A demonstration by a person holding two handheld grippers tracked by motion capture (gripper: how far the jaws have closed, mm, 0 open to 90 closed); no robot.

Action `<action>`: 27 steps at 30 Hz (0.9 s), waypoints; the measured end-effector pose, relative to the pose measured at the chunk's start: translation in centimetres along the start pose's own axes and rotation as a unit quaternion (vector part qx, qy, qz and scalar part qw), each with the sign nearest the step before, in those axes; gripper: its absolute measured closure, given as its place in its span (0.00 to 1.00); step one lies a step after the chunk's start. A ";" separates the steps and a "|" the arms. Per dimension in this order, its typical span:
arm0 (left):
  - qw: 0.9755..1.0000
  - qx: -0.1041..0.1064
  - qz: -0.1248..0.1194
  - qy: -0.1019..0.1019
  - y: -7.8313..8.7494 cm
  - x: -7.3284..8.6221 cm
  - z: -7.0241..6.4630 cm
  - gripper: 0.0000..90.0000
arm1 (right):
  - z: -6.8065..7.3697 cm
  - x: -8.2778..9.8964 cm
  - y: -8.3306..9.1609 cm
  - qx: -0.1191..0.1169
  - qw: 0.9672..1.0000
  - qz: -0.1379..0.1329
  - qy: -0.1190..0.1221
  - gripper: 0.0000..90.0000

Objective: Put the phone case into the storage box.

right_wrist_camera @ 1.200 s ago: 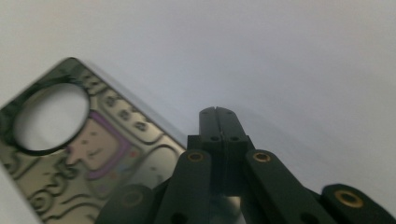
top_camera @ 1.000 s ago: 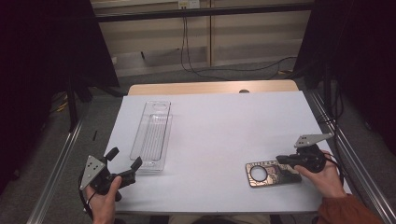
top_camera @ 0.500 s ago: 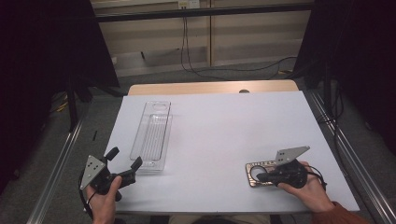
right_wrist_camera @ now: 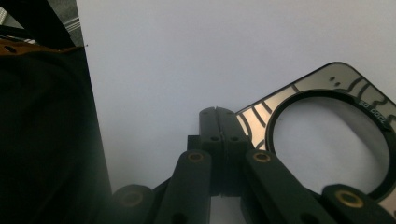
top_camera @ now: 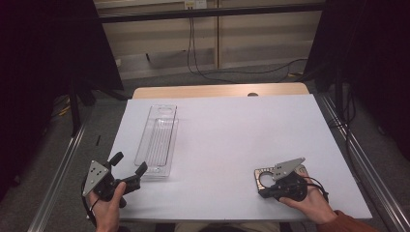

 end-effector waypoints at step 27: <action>1.000 0.008 0.004 0.002 -0.5 0.1 -0.4 0.03 | -2.0 -1.3 -1.0 0.022 1.000 -0.014 -0.014 1.00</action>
Point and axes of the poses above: each handheld gripper's, and its own axes: y roughly backward along the jaws, x roughly out of its underside, z roughly to its left, the point moved 8 cm from there along -y, roughly forward along the jaws, and after that the axes turned 6 degrees about z, right-handed, at the moved point
